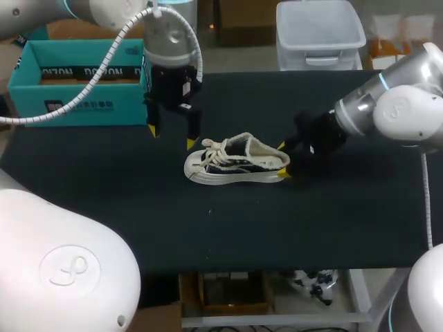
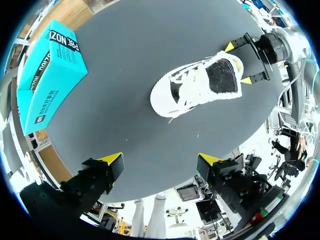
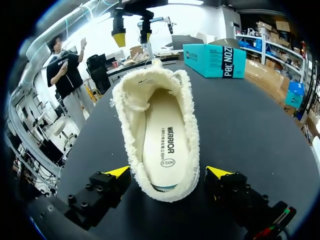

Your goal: Open the shoe tongue, take the insole out of the shoe, put the insole back into the shoe, and pack the shoe into the shoebox

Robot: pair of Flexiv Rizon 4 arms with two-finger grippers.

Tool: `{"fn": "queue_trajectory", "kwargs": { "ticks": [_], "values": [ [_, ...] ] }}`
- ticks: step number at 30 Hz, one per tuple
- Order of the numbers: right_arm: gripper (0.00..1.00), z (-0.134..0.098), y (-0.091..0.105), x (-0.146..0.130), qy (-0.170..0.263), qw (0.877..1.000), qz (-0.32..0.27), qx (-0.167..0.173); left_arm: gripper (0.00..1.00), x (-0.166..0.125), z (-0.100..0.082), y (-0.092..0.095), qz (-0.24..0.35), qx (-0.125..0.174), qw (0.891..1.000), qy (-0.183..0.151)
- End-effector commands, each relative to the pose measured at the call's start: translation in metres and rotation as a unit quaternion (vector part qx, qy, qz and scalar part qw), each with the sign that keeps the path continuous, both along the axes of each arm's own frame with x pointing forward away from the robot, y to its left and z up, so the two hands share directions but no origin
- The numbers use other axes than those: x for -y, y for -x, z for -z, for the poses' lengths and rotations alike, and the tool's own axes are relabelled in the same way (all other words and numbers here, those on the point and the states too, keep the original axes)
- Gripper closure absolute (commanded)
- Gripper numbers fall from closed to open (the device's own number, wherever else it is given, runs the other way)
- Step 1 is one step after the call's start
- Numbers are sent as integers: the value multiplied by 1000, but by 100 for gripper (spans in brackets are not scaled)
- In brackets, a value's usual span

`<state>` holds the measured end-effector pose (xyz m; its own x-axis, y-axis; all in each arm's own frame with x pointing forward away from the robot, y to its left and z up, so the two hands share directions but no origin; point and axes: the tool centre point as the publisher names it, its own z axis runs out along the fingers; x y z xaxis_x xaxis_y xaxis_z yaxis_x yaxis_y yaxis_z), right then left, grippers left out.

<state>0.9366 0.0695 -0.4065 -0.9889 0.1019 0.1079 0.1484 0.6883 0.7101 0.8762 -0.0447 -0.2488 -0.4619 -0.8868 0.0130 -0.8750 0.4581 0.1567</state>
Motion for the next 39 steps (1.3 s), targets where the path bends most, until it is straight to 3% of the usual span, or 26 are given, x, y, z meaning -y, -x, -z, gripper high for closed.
{"fn": "queue_trajectory", "kwargs": {
  "ticks": [1, 20, 21, 23, 39],
  "values": [
    [0, 7, 5, 2, -16, 1000, 5, 9, 0, 2, 1, 2, 0, 2, 1000, -1],
    [0, 13, 0, -17, -30, 999, -17, 12, 0, 4, 7, -2, -15, 0, 1000, 1],
    [51, 15, 0, -17, -32, 999, -17, 10, 0, 4, 7, -2, -16, -1, 1000, 2],
    [100, 17, 1, -17, -35, 999, -17, 10, 0, 3, 7, -2, -17, -1, 1000, 3],
    [100, 15, 3, -16, -42, 999, -15, 14, 0, 31, 3, 2, -18, -2, 1000, 12]
  ]
}}
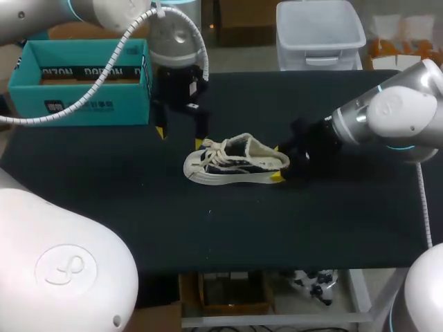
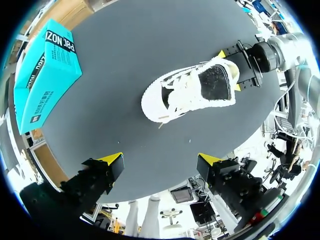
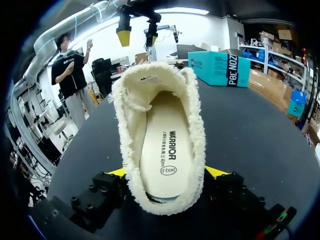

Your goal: Open the shoe tongue, take the insole out of the shoe, put the insole back into the shoe, and pack the shoe into the shoebox

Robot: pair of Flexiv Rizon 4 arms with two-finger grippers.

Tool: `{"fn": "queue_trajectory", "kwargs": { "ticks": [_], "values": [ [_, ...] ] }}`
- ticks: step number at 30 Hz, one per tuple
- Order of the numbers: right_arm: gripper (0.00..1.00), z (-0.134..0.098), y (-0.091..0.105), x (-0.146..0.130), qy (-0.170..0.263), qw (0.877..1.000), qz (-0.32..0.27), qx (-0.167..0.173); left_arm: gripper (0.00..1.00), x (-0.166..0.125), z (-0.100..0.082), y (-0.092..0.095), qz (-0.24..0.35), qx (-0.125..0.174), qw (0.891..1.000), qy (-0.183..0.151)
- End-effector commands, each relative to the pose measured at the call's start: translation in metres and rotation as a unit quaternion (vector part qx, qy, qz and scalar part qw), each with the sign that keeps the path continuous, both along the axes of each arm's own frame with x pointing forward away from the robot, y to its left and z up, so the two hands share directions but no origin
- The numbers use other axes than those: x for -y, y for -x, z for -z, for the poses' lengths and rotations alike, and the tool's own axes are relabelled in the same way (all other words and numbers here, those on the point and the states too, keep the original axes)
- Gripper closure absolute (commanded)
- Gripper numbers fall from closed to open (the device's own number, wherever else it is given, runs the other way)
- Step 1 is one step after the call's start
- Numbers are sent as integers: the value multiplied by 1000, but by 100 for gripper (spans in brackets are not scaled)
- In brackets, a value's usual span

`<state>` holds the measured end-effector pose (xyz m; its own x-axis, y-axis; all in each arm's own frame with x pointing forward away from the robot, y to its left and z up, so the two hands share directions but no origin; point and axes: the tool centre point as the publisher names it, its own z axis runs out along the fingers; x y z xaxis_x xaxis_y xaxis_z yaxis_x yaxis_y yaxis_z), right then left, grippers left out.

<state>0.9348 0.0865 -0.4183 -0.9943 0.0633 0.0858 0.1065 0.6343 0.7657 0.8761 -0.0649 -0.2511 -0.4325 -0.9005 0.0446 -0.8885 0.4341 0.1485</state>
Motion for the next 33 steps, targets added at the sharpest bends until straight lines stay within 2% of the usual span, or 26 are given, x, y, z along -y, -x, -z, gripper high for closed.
{"fn": "queue_trajectory", "kwargs": {
  "ticks": [1, 6, 11, 13, 16, 19, 27, 33],
  "values": [
    [100, 3, 1, 1, -3, 1000, 0, 0, 0, 14, 0, 2, -5, 3, 1000, -3],
    [100, 3, 1, 1, -3, 1000, 0, 0, 0, 34, -4, 0, -14, 14, 1000, -1],
    [100, 3, 1, 1, -3, 1000, 0, 0, 0, 57, -2, -4, -25, 30, 999, -14],
    [100, 3, 1, 1, -3, 1000, 0, 0, 5, 66, -1, -6, -31, 38, 999, -17],
    [100, 3, 1, 1, -3, 1000, 0, 0, 7, 77, 4, -10, -39, 42, 998, -18],
    [100, 3, 1, 1, -3, 1000, 0, 0, 0, 89, 10, -15, -47, 46, 998, -18],
    [100, 3, 1, 1, -3, 1000, 0, 0, 0, 115, 27, -26, -87, 71, 993, -25],
    [100, 3, 1, 1, -3, 1000, 0, 0, 0, 132, 38, -29, -111, 78, 990, -32]
  ]
}}
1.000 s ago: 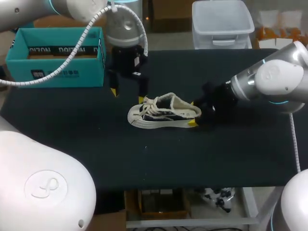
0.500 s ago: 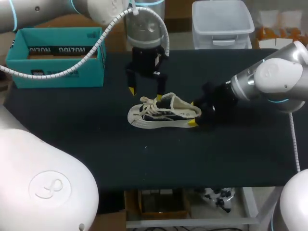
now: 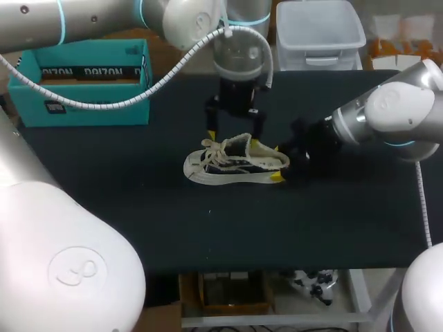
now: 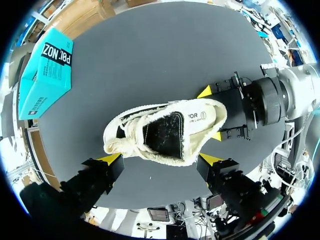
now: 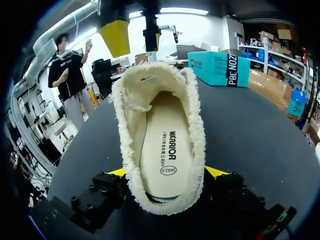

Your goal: Open the shoe tongue, take the insole out of the shoe, put the insole back into the shoe, and pack the shoe into the shoebox

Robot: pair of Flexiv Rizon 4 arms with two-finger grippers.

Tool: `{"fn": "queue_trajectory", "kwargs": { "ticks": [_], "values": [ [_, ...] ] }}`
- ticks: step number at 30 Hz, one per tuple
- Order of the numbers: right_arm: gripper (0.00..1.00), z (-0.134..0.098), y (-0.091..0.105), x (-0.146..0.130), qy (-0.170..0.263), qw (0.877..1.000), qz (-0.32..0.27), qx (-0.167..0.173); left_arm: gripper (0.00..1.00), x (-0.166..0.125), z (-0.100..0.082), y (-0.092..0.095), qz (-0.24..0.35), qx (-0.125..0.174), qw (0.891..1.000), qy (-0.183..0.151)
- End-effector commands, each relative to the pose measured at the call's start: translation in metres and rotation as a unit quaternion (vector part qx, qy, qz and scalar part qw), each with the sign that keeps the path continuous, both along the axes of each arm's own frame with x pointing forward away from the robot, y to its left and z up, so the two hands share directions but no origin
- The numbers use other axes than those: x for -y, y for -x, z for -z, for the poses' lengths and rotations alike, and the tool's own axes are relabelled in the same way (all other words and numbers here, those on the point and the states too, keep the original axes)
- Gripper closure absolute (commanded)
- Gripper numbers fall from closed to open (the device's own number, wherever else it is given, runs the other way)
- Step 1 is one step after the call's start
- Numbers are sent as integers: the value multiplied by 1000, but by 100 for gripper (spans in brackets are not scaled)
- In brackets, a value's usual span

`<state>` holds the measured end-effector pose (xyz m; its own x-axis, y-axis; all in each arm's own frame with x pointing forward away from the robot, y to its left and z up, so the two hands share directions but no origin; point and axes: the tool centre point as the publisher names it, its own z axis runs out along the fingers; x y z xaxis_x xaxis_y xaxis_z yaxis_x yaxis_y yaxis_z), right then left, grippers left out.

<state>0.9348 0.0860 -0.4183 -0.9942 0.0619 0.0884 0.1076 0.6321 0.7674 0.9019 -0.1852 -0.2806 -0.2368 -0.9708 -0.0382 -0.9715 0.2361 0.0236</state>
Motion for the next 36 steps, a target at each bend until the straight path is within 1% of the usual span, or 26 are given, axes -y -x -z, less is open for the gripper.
{"fn": "queue_trajectory", "kwargs": {
  "ticks": [1, 4, 7, 8, 10, 13, 15, 17, 19, 21, 22, 23, 25, 30, 36],
  "values": [
    [100, 3, 1, 1, -1, 1000, 1, 1, 0, 15, 10, -3, -11, 5, 1000, -14],
    [100, 3, 1, 1, -1, 1000, 1, 1, 0, 19, 16, -7, -19, 10, 1000, -19],
    [100, 3, 1, 1, -1, 1000, 1, 1, 0, 21, 21, -9, -29, 7, 999, -27],
    [100, 3, 1, 1, -1, 1000, 1, 1, 0, 21, 23, -10, -30, 2, 999, -28],
    [100, 3, 1, 1, -1, 1000, 1, 1, 5, 21, 26, -10, -35, -2, 999, -32],
    [100, 3, 1, 1, -1, 1000, 1, 1, 9, 19, 30, -9, -45, -5, 998, -38],
    [100, 3, 1, 1, -1, 1000, 1, 1, 17, 20, 32, -8, -51, -1, 998, -42],
    [100, 3, 1, 1, -1, 1000, 1, 1, 31, 21, 34, -8, -53, -3, 998, -44],
    [100, 3, 1, 1, -1, 1000, 1, 1, 37, 22, 35, -7, -56, -3, 997, -45],
    [100, 3, 1, 1, -1, 1000, 1, 1, 54, 23, 34, -5, -59, 0, 997, -49],
    [100, 3, 1, 1, -1, 1000, 1, 1, 56, 23, 33, -4, -60, 0, 997, -49],
    [100, 3, 1, 1, -1, 1000, 1, 1, 62, 24, 33, -3, -60, 1, 997, -50],
    [100, 3, 1, 1, -1, 1000, 1, 1, 100, 24, 31, -1, -63, 7, 997, -54],
    [100, 3, 1, 1, -1, 1000, 1, 1, 100, 20, 29, 3, -70, 14, 996, -54],
    [100, 3, 1, 1, -1, 1000, 1, 1, 100, 10, 29, 1, -77, 11, 996, -46]
  ]
}}
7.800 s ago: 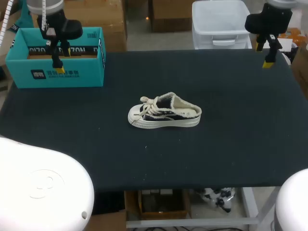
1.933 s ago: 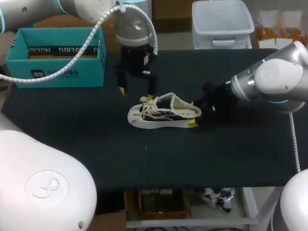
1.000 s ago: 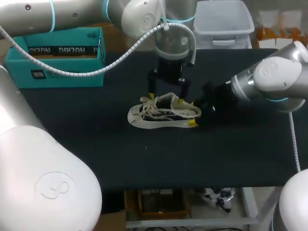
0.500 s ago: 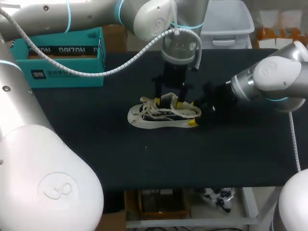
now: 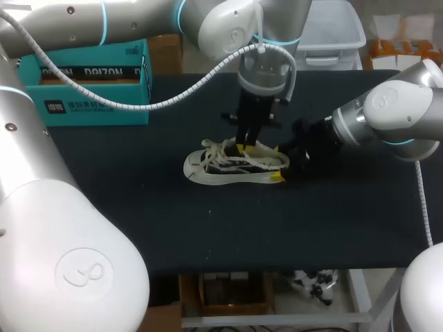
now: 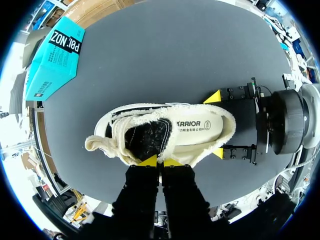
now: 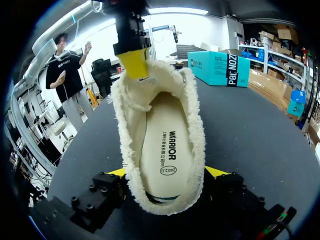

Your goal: Open the shoe tongue, take the insole out of the shoe, put the insole back into the shoe, and pack the shoe into the shoebox

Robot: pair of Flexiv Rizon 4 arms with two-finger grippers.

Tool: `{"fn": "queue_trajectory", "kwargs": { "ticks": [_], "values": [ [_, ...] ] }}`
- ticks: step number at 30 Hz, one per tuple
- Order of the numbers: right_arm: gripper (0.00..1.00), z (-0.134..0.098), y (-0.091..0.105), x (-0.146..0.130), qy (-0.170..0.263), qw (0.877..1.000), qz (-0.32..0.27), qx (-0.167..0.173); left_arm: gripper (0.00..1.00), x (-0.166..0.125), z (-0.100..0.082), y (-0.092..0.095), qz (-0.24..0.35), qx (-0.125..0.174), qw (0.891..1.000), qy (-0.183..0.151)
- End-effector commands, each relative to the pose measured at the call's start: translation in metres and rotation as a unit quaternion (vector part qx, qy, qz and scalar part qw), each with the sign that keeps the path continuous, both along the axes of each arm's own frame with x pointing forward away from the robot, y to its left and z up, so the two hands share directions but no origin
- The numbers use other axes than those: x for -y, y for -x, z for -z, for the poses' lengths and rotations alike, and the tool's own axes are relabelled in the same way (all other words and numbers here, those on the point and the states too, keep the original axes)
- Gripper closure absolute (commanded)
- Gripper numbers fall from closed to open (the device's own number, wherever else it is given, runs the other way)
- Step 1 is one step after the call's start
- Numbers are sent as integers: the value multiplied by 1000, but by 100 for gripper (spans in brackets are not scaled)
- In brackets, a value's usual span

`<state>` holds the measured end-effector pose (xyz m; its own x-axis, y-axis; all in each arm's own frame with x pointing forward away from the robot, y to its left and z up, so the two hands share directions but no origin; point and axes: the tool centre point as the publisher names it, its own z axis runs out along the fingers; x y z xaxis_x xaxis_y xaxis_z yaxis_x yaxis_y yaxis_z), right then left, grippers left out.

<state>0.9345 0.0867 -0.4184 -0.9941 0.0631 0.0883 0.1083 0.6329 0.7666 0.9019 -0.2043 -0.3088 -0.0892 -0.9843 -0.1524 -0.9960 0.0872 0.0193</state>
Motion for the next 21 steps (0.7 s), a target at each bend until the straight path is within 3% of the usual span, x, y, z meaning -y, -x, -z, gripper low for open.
{"fn": "queue_trajectory", "kwargs": {
  "ticks": [1, 9, 21],
  "values": [
    [100, 3, 1, 2, -2, 1000, 0, 1, 100, -11, 0, 0, -4, 0, 1000, 16],
    [100, 3, 1, 2, -2, 1000, 0, 1, 100, -42, -12, 0, -2, 5, 997, 83],
    [100, 3, 1, 2, -2, 1000, 0, 1, 100, -82, -15, -6, 1, 1, 986, 169]
  ]
}}
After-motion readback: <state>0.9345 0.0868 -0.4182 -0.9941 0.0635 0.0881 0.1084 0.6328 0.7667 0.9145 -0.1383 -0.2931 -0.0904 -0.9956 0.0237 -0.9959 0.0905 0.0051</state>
